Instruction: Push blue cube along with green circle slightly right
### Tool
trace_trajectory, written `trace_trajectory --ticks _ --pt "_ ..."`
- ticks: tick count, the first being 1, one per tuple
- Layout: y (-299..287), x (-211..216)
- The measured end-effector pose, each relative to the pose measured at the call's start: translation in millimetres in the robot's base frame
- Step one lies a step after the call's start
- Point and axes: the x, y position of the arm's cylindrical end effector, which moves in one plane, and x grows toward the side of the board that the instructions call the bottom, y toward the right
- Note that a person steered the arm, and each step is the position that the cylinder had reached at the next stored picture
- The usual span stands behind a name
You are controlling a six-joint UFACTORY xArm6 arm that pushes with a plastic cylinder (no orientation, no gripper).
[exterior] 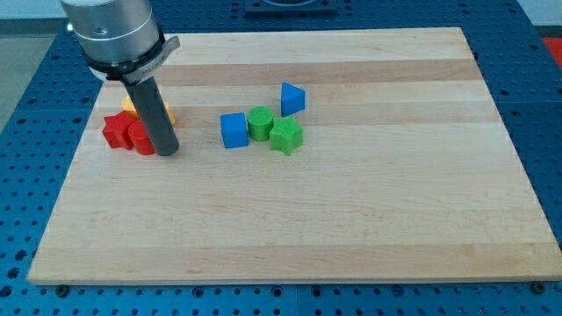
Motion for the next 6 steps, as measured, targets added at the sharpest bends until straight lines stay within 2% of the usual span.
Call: trace_trajectory --ticks 1,3,6 --pt "11 0" --pt "93 -6" --pt "156 -15"
